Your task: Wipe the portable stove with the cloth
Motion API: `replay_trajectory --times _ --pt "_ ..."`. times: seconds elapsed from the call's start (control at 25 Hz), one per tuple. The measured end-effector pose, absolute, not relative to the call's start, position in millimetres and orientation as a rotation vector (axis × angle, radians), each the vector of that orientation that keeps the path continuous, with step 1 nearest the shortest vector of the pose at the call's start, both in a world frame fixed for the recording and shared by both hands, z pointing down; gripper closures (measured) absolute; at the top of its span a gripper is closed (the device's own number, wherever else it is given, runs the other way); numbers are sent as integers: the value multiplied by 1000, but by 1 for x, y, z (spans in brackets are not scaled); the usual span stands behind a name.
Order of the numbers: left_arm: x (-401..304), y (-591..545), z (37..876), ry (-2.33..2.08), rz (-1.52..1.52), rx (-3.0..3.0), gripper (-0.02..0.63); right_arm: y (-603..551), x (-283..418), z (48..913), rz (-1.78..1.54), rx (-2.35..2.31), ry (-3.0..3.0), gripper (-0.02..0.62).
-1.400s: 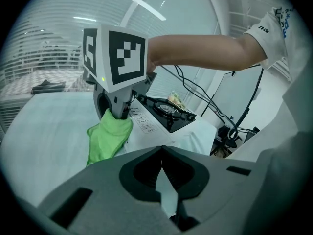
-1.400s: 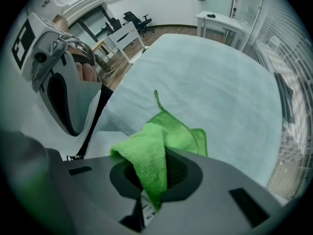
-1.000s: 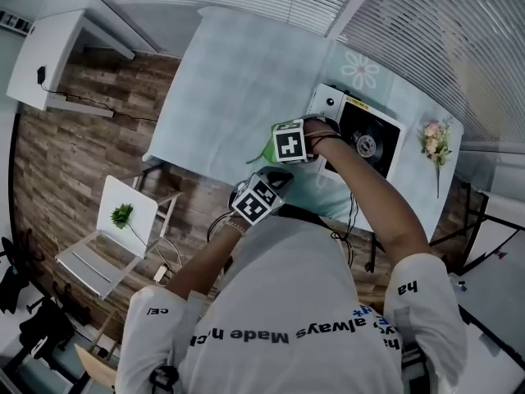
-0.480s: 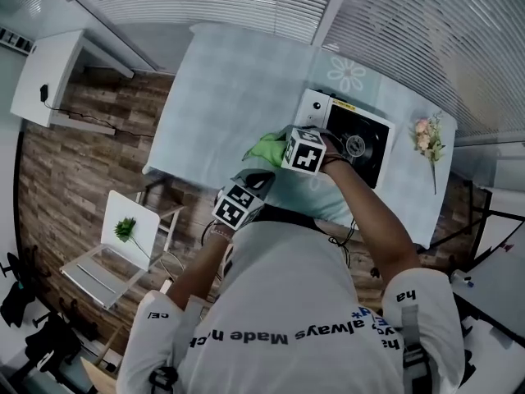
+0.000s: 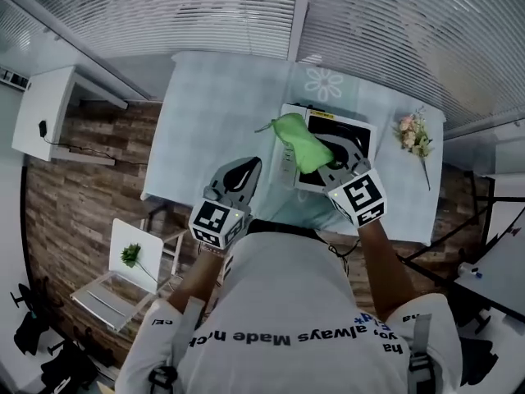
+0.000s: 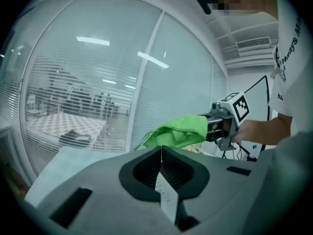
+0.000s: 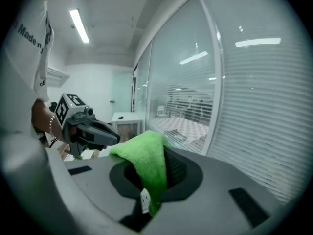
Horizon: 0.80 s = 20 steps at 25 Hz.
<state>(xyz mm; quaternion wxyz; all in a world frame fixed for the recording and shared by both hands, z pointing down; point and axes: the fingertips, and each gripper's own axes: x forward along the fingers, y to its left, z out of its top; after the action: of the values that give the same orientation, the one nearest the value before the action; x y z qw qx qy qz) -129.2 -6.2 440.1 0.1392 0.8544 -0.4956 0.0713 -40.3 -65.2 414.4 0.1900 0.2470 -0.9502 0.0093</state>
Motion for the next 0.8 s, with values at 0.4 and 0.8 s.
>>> replay_trajectory --times 0.4,0.8 --pt "-76 -28 332 -1432 -9 2660 594 -46 44 308 20 1093 -2787 569" --pt "-35 -27 275 -1368 -141 2780 594 -20 81 254 -12 1263 -2811 569"
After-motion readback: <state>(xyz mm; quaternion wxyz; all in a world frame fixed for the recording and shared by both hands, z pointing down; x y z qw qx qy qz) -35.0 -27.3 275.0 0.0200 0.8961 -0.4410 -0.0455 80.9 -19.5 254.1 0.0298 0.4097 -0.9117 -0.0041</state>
